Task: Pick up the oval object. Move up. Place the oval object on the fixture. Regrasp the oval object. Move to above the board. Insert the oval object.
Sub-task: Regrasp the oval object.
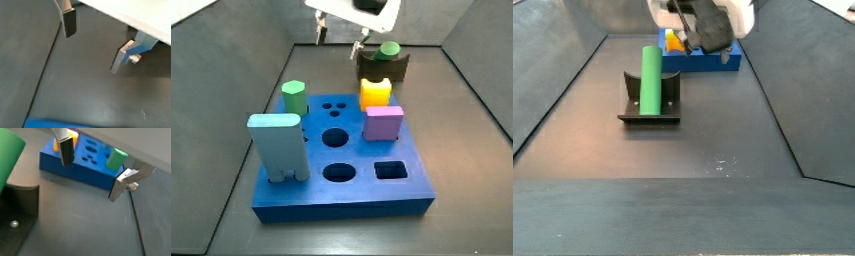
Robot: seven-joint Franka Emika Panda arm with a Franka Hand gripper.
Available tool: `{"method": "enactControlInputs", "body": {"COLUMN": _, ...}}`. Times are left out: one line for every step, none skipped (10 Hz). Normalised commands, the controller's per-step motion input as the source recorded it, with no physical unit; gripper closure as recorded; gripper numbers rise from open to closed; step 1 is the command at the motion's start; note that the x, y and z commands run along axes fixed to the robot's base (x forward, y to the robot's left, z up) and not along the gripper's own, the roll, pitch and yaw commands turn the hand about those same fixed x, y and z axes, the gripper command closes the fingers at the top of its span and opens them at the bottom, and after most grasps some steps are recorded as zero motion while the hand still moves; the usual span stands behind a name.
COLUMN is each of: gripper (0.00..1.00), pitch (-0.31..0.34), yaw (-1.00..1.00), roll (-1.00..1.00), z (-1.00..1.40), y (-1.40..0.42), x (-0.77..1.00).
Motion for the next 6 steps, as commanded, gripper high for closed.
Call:
{"method": "enactControlInputs", "body": {"gripper": 0.0, "pitch": -0.25, "yaw": -0.94, "roll": 1.0, "z": 0.0, "y": -0.02, "x": -0.04}}
{"method": "enactControlInputs", "body": {"gripper": 0.0, "pitch": -0.263, "yaw": -0.95, "roll": 1.0, "z": 0.01, "y": -0.02, "x": -0.05}}
{"method": "enactControlInputs", "body": {"gripper": 0.0, "pitch": -0.268, "yaw": -0.95, "roll": 1.0, "z": 0.01, "y": -0.02, "x": -0.05}}
{"method": "enactControlInputs", "body": {"gripper": 0.0, "pitch": -0.27, "yaw": -0.96, "roll": 1.0, "z": 0.0, "y": -0.02, "x": -0.05}}
{"method": "enactControlInputs", "body": {"gripper": 0.0, "pitch": -0.264, "yaw": -0.96, "roll": 1.0, "z": 0.0, "y": -0.01, "x": -0.05}}
{"method": "enactControlInputs", "body": {"gripper": 0.0, "pitch": -0.247, "yaw": -0.98, "roll": 1.0, "z": 0.0, "y": -0.01, "x": -0.05}}
